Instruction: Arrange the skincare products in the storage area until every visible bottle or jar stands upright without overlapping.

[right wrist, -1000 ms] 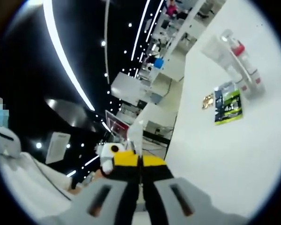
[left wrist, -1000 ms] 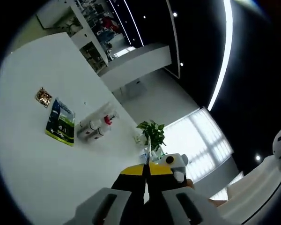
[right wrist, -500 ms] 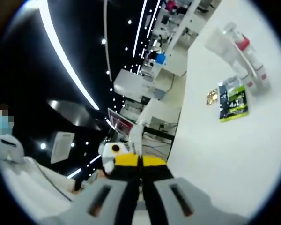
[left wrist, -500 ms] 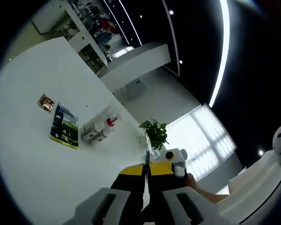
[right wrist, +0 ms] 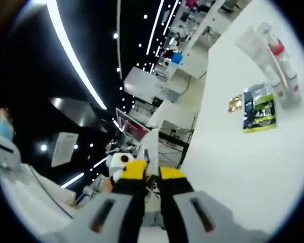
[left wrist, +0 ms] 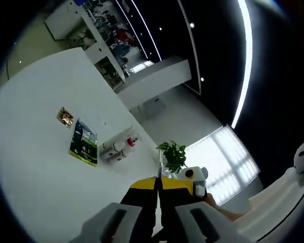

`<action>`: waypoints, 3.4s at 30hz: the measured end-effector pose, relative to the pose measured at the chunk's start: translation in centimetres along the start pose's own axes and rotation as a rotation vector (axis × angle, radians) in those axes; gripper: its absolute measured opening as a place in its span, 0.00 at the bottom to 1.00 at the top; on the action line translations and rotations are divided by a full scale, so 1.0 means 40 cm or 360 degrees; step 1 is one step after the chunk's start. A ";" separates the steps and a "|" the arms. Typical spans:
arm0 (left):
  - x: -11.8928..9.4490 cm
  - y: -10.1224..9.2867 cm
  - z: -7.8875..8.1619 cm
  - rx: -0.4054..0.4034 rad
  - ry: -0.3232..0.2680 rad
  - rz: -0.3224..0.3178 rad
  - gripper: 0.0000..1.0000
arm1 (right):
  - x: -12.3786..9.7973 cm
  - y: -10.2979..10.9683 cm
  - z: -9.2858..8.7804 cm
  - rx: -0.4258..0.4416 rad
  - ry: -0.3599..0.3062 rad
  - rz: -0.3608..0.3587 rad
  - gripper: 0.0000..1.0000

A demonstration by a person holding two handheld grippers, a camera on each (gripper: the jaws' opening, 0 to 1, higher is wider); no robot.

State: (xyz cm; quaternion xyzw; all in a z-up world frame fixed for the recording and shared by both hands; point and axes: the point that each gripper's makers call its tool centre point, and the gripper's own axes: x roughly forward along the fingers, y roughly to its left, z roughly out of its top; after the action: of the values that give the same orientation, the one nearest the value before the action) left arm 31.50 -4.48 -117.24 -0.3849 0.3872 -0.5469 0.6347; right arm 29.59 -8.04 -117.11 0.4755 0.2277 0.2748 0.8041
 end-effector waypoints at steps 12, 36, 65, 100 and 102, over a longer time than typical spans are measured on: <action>-0.015 0.063 0.023 -0.0003 -0.0058 0.0077 0.00 | -0.048 -0.022 -0.042 0.0005 0.0098 -0.0089 0.11; 0.067 0.265 0.055 -0.0056 0.0009 0.0278 0.00 | -0.149 -0.059 -0.030 0.0049 0.0058 -0.0251 0.16; 0.205 0.520 0.179 -0.0070 0.0320 0.0480 0.00 | -0.214 -0.178 0.040 0.0213 -0.0117 -0.0426 0.17; 0.210 0.633 0.117 -0.0255 0.0571 0.0722 0.04 | -0.211 -0.192 0.048 0.0244 -0.0119 -0.0430 0.18; 0.207 0.635 0.119 -0.0254 0.0575 0.0735 0.04 | -0.212 -0.192 0.049 0.0243 -0.0127 -0.0430 0.18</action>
State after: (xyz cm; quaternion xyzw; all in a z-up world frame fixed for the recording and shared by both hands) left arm 46.74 -9.72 -139.07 -0.2318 0.6129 -0.4154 0.6309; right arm 26.22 -17.93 -122.19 0.5109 0.2776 0.1269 0.8036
